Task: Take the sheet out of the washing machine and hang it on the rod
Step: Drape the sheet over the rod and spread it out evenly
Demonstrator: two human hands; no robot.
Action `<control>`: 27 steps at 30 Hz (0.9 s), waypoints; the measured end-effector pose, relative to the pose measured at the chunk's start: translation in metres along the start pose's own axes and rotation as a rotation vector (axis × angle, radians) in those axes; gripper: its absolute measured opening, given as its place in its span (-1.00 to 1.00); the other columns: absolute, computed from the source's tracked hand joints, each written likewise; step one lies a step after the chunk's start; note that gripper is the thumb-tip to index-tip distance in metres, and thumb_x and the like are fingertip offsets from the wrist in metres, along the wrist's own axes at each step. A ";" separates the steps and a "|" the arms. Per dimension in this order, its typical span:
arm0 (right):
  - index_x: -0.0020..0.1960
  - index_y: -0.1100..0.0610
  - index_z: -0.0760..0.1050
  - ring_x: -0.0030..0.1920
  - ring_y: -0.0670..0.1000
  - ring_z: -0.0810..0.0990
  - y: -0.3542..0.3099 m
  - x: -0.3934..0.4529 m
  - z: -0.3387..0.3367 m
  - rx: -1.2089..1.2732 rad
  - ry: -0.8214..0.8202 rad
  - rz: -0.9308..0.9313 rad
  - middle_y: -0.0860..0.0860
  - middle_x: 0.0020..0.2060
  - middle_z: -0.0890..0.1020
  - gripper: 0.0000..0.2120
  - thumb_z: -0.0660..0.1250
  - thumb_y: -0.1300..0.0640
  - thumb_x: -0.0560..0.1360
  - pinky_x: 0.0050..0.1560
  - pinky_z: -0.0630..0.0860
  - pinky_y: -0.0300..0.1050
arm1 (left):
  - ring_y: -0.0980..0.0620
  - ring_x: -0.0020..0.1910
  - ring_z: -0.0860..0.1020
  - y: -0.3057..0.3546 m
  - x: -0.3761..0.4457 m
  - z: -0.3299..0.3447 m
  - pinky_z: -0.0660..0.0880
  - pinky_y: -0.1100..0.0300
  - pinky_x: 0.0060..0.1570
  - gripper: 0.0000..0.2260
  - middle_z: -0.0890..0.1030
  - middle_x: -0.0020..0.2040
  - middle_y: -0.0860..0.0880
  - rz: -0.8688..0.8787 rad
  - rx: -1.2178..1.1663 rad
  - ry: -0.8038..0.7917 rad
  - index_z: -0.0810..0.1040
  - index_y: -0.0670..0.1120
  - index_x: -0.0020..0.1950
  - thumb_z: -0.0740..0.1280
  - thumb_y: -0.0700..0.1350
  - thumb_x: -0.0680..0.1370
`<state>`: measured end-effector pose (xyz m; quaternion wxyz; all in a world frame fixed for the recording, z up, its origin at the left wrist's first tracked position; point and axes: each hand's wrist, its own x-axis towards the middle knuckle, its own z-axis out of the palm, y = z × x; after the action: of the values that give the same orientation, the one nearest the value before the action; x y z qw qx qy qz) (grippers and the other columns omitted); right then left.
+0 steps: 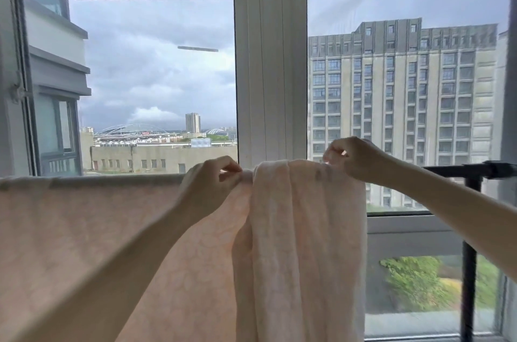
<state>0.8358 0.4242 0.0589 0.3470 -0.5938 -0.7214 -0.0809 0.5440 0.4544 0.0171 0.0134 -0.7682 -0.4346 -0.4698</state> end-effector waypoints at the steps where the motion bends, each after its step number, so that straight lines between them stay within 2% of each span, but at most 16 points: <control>1: -0.19 0.25 0.53 -0.20 0.07 0.57 -0.002 0.000 0.004 -0.029 -0.054 -0.022 0.07 -0.23 0.62 -0.71 0.22 0.07 0.56 -0.19 0.49 -0.03 | 0.21 -0.06 0.62 -0.002 0.000 0.000 0.53 0.10 0.00 -0.93 0.65 -0.17 0.24 0.008 -0.003 -0.004 0.63 0.09 -0.11 0.41 0.05 0.52; 3: -0.35 0.24 0.37 -0.36 0.05 0.41 -0.004 -0.002 0.010 -0.079 -0.120 -0.069 0.06 -0.42 0.48 -0.62 0.20 0.04 0.57 -0.29 0.36 -0.03 | 0.20 -0.07 0.62 -0.004 0.002 -0.002 0.53 0.10 -0.02 -0.94 0.65 -0.19 0.23 0.001 -0.027 0.008 0.63 0.10 -0.16 0.44 0.03 0.50; 5: -0.39 0.23 0.31 -0.41 -0.02 0.30 -0.004 -0.002 0.014 -0.060 -0.094 -0.119 0.07 -0.48 0.37 -0.60 0.20 0.10 0.58 -0.32 0.27 -0.07 | 0.17 -0.11 0.61 -0.006 0.003 -0.004 0.49 0.13 -0.07 -0.90 0.64 -0.24 0.20 -0.019 -0.044 0.034 0.61 0.09 -0.22 0.44 -0.04 0.50; 9: -0.32 0.26 0.47 -0.30 0.05 0.50 0.006 0.003 0.010 -0.126 0.127 -0.154 0.09 -0.38 0.56 -0.65 0.19 0.15 0.60 -0.21 0.39 -0.06 | 0.08 -0.18 0.56 -0.008 0.007 -0.005 0.45 0.11 -0.11 -0.83 0.61 -0.28 0.16 -0.058 -0.025 0.067 0.56 0.07 -0.27 0.39 -0.11 0.52; 12: -0.28 0.23 0.45 -0.28 0.11 0.50 0.020 0.010 -0.013 -0.220 0.301 -0.138 0.10 -0.35 0.55 -0.68 0.18 0.15 0.61 -0.18 0.39 -0.08 | -0.01 -0.15 0.56 -0.009 0.010 -0.001 0.51 0.02 -0.03 -0.83 0.61 -0.26 0.13 -0.090 0.003 0.082 0.54 0.07 -0.25 0.37 -0.10 0.54; 14: -0.27 0.20 0.44 -0.27 0.12 0.51 0.037 0.013 -0.030 -0.323 0.345 -0.104 0.11 -0.33 0.55 -0.69 0.19 0.11 0.61 -0.15 0.42 -0.07 | -0.05 -0.13 0.57 -0.009 0.010 0.003 0.51 -0.03 0.01 -0.86 0.62 -0.24 0.10 -0.104 0.006 0.107 0.55 0.06 -0.22 0.36 -0.10 0.54; 17: -0.23 0.21 0.50 -0.17 0.17 0.57 0.065 0.007 -0.042 -0.448 0.272 0.044 0.15 -0.26 0.59 -0.71 0.24 0.06 0.58 -0.06 0.51 0.00 | -0.07 -0.10 0.58 -0.008 0.009 0.007 0.50 -0.02 0.03 -0.87 0.63 -0.23 0.07 -0.110 0.005 0.155 0.55 0.04 -0.19 0.35 -0.11 0.55; 19: -0.19 0.21 0.55 -0.04 0.16 0.54 0.074 -0.002 -0.038 -0.545 0.185 0.092 0.13 -0.19 0.59 -0.74 0.26 0.07 0.57 0.01 0.47 0.01 | -0.08 -0.10 0.58 -0.005 0.008 0.010 0.48 0.01 0.03 -0.87 0.62 -0.24 0.07 -0.105 0.019 0.172 0.54 0.03 -0.18 0.34 -0.11 0.56; 21: -0.13 0.18 0.60 0.07 0.14 0.47 0.072 -0.008 -0.035 -0.559 0.176 0.068 0.09 -0.12 0.57 -0.80 0.26 0.12 0.56 0.05 0.37 0.04 | -0.07 -0.10 0.59 0.001 0.007 0.012 0.47 0.05 0.00 -0.88 0.64 -0.22 0.04 -0.103 0.065 0.179 0.54 0.02 -0.17 0.32 -0.10 0.57; 24: -0.05 0.10 0.61 0.05 0.06 0.48 0.050 -0.013 -0.028 -0.336 0.180 -0.091 0.00 -0.08 0.58 -0.83 0.27 0.06 0.56 0.09 0.38 0.04 | -0.04 -0.10 0.60 0.008 0.005 0.013 0.48 0.08 -0.07 -0.89 0.66 -0.18 0.04 -0.072 0.133 0.177 0.58 0.01 -0.13 0.30 -0.11 0.57; 27: 0.00 0.05 0.60 -0.04 -0.08 0.53 0.018 -0.017 -0.013 -0.118 0.073 -0.219 -0.11 -0.10 0.58 -0.81 0.28 -0.02 0.55 -0.03 0.42 -0.13 | 0.06 -0.14 0.59 0.024 0.001 0.017 0.51 0.14 -0.11 -0.93 0.64 -0.11 0.09 0.181 0.128 0.201 0.62 -0.02 -0.08 0.35 -0.16 0.54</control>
<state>0.8587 0.4088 0.0525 0.3266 -0.5274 -0.7628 -0.1825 0.5725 0.4478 0.0177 0.1480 -0.7509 -0.3891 -0.5127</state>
